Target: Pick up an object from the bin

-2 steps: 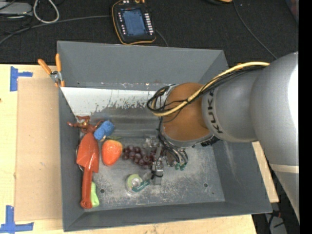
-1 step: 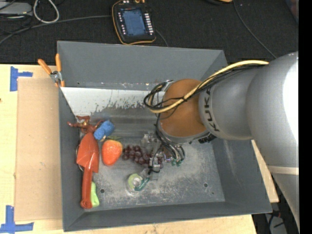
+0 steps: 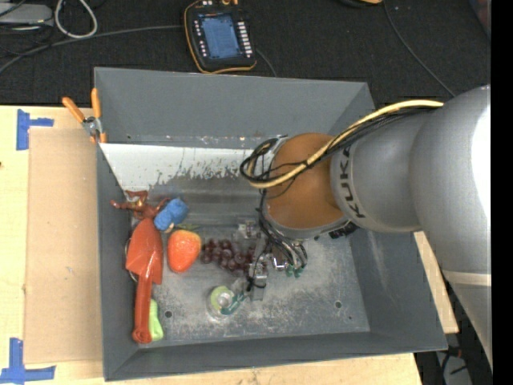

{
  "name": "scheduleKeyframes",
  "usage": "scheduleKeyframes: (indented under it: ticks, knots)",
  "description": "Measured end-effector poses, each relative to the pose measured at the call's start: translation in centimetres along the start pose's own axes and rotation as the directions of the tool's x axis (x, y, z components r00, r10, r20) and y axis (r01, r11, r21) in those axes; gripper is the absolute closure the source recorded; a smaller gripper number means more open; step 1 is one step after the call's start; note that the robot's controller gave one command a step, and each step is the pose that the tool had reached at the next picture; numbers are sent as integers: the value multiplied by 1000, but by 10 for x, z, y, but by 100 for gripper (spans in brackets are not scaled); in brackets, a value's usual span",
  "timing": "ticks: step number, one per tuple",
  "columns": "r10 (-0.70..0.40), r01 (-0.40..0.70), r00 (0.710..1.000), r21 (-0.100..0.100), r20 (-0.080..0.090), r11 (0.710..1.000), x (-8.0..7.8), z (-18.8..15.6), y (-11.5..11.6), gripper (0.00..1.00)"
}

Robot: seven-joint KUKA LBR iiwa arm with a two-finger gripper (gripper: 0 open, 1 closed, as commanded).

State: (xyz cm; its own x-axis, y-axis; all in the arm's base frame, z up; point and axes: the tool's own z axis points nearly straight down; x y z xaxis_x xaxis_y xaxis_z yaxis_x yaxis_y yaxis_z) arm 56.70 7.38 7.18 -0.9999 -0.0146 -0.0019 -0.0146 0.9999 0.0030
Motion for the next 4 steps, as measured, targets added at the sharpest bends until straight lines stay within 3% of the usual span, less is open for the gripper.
scheduleKeyframes:
  ticks: [1, 2, 4]
  knots:
    - [16, -16, 1000, -1, 7, 1000, -6, 0, 3, 0]
    - [4, -4, 1000, -2, 8, 1000, -3, -2, 1, 100]
    - [5, -5, 1000, -2, 7, 1000, -3, -5, 1, 100]
